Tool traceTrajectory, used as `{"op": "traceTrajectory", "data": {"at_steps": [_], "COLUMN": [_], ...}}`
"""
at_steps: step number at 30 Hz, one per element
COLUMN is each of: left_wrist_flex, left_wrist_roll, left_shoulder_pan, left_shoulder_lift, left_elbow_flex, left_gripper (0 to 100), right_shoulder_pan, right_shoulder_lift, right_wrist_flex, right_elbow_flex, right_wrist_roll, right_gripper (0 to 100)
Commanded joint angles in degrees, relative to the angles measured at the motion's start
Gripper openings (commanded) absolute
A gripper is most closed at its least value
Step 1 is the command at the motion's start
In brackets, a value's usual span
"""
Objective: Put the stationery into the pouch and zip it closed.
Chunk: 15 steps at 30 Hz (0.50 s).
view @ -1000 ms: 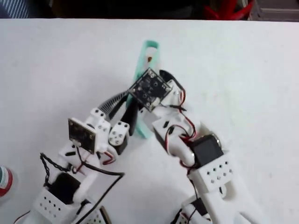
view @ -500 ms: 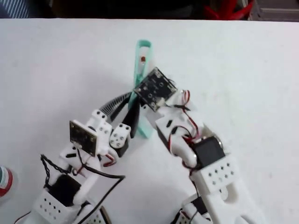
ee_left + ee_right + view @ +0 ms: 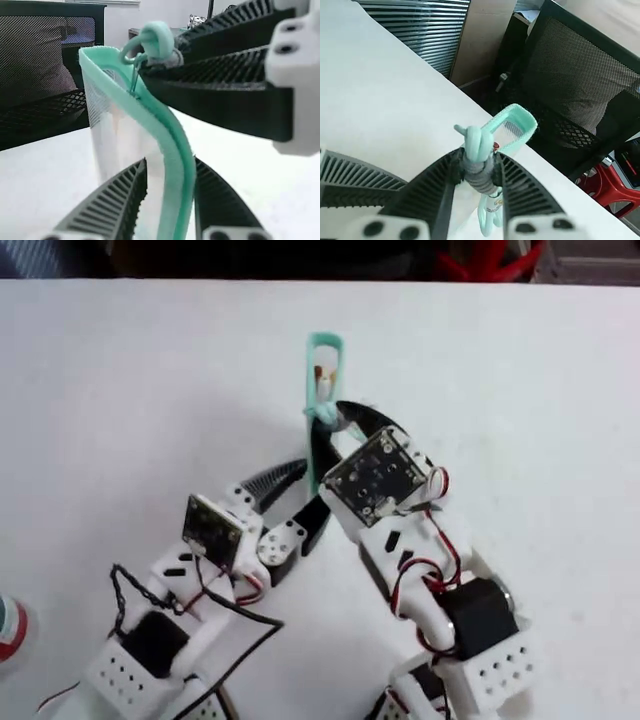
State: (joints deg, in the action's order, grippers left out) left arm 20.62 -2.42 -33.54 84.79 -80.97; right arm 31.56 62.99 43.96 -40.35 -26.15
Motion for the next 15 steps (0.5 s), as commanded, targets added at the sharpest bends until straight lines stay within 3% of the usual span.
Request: {"op": "traceTrajectory", "data": {"at_steps": [1,5,15], "left_wrist_flex": [-0.1,-2.5,-4.8], "left_wrist_roll": [-0.5,-5.9,-6.4], "left_shoulder_pan": [-1.2,1.1,3.3], "left_shoulder_lift": [0.2,0.1,0.1], "left_elbow_flex": [0.1,0.8,0.1], "left_gripper": [15,15,15], "right_shoulder_pan": [0.5,1.5,3.5], "right_shoulder_lift": [1.0,1.8,-1.8], "right_wrist_flex": [2.7,9.5,25.3], "right_elbow_flex": [2.8,7.8,25.6], "right_wrist_roll": [0.2,0.3,0.3], "right_gripper": [1.9,1.9,1.8]}}
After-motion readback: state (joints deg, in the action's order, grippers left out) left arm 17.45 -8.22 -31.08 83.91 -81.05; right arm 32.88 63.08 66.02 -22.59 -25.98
